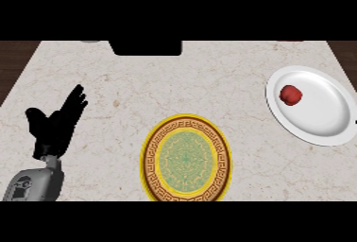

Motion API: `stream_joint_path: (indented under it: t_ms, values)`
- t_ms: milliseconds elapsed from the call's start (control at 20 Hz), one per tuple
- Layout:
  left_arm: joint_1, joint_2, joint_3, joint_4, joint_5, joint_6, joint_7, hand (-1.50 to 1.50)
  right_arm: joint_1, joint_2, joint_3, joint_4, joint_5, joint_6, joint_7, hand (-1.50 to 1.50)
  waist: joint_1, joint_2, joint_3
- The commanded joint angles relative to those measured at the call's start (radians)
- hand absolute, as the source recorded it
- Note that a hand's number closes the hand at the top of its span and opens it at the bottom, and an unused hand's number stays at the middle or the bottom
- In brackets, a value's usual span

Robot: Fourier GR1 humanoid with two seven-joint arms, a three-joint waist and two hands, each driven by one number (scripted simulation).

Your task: Pick the bell pepper from the plate and place it in the plate

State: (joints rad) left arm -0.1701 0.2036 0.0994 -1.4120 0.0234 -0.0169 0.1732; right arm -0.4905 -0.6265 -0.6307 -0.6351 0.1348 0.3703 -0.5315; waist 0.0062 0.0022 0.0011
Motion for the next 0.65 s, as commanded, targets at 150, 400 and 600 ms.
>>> stream_joint_path:
  t_ms: [150, 400, 600]
  values:
    - [0.038, -0.027, -0.018, -0.037, -0.013, -0.001, 0.014, 0.00, 0.034, -0.096, 0.015, 0.094, -0.020, 0.032, -0.095, -1.50, 0.001, 0.000, 0.000]
    - [0.015, -0.031, -0.020, -0.085, -0.027, 0.023, 0.054, 0.00, 0.027, -0.157, 0.030, 0.227, 0.017, 0.005, -0.158, -1.50, 0.007, 0.001, 0.001]
    - [-0.050, -0.030, -0.003, 0.019, -0.033, 0.017, 0.032, 0.00, -0.003, -0.164, 0.055, 0.304, 0.035, -0.027, -0.194, -1.50, 0.006, 0.004, 0.001]
